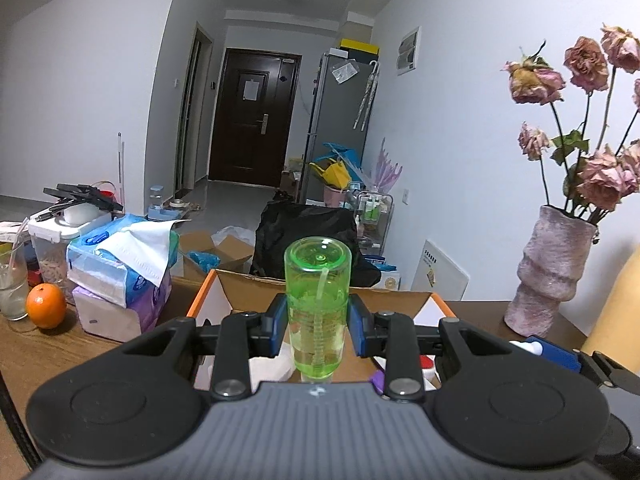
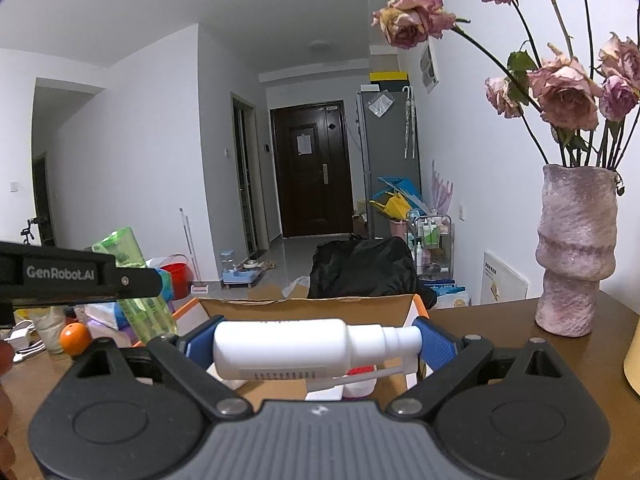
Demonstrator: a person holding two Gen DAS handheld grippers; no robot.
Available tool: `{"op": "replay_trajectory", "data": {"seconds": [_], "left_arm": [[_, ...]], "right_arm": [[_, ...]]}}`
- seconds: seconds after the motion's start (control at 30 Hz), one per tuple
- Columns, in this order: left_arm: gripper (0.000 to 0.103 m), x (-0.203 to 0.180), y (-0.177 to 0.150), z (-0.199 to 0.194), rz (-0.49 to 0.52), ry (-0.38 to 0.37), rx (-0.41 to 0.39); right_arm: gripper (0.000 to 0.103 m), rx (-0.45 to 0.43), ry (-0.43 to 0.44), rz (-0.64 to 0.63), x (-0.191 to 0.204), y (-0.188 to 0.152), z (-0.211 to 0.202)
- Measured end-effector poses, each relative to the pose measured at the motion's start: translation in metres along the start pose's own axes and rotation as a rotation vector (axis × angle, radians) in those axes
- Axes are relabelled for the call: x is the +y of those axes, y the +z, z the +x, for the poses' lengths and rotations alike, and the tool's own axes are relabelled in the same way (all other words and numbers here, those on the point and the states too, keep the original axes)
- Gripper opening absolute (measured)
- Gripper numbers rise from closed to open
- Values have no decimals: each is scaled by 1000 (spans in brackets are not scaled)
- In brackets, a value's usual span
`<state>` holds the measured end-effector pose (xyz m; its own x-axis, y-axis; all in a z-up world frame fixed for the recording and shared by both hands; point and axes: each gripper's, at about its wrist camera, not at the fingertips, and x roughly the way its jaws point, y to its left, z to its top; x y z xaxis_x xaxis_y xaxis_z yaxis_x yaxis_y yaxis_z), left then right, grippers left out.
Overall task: Organize rigid objects
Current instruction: 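Carry the green bottle and white spray bottle over the cardboard box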
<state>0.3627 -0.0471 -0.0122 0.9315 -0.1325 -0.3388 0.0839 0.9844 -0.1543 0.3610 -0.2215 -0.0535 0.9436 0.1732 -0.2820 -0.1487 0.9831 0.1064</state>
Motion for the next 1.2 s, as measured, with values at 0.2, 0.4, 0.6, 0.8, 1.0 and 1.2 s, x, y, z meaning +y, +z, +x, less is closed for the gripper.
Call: {"op": "replay_trajectory", "data": {"seconds": [0.2,0.4,0.6,0.8,1.0,1.2], "left_arm": [[32,2,2,23,1,16,14],[32,4,2,42,5,37,26],[32,6,3,57,11,53,33],[32,6,1,74,16,70,45],[32,6,-2,92,24,90,62],[32,6,-1,99,29,92,48]], "right_arm": [[98,17,-8,-11,-3,3,22],[98,34,-14,-18,-5,5,44],[98,53,-15,-24,-5,5,63],[98,70,-19,-21,-5,6,77],[98,84,-20,-18,-8,10,88],[98,106,-22,-34,-6,11,99]]}}
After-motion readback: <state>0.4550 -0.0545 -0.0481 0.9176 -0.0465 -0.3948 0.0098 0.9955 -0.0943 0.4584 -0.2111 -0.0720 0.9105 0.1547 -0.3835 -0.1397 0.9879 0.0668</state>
